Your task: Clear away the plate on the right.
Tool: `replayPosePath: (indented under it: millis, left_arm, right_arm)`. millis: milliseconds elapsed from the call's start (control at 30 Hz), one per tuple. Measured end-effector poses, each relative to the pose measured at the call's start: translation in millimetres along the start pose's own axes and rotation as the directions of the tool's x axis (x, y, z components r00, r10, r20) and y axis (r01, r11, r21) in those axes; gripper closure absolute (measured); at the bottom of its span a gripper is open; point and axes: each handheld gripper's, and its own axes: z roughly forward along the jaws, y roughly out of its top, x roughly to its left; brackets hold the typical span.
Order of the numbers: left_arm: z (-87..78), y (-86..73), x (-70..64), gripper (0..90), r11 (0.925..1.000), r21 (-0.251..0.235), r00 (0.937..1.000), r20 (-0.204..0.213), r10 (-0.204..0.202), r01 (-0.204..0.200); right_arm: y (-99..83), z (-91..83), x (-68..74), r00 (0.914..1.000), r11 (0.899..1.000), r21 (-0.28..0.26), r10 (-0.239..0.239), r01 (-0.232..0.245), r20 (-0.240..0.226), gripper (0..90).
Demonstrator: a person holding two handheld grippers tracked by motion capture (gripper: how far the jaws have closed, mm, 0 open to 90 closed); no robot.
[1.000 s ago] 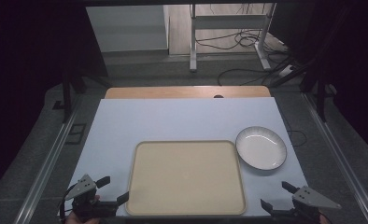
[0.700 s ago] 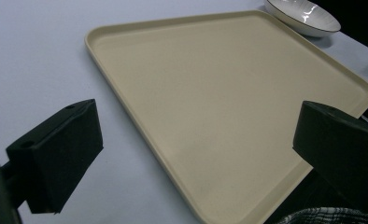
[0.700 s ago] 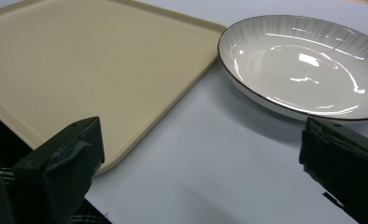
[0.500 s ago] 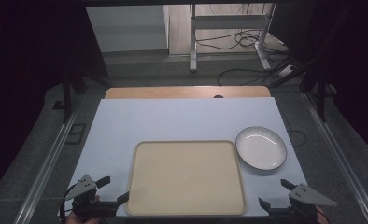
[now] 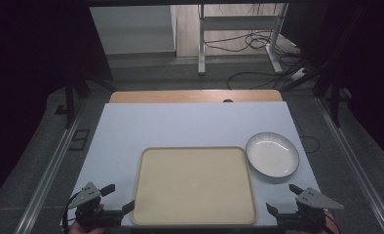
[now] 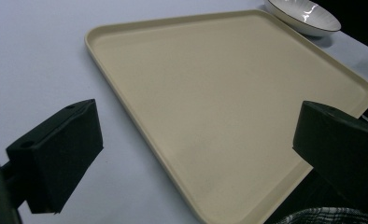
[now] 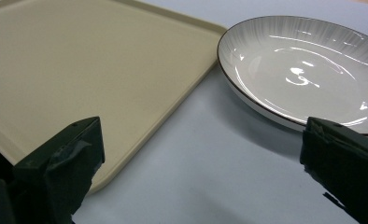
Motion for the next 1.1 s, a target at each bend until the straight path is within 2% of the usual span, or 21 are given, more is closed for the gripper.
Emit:
replayPosePath:
  millis: [333, 667, 1100]
  left_arm:
    - [0.4, 0.1, 0.1, 1.2, 1.0, 0.002, 1.0, 0.0, -0.003, 0.003]
    - [0.6, 0.2, 0.5, 1.2, 1.0, 0.004, 1.0, -0.002, -0.007, 0.007]
    - [0.6, 0.2, 0.3, 1.2, 1.0, 0.003, 1.0, -0.005, -0.006, 0.006]
  right_arm:
    - [6.8, 7.0, -0.4, 0.9996, 1.0, 0.001, -0.023, 0.023, 0.019, 1.3]
    - [10.7, 17.7, -3.3, 0.9975, 0.997, 0.043, -0.062, 0.06, 0.035, 1.4]
    - [12.7, 30.6, -5.1, 0.9974, 0.995, 0.094, -0.041, 0.035, 0.059, 0.4]
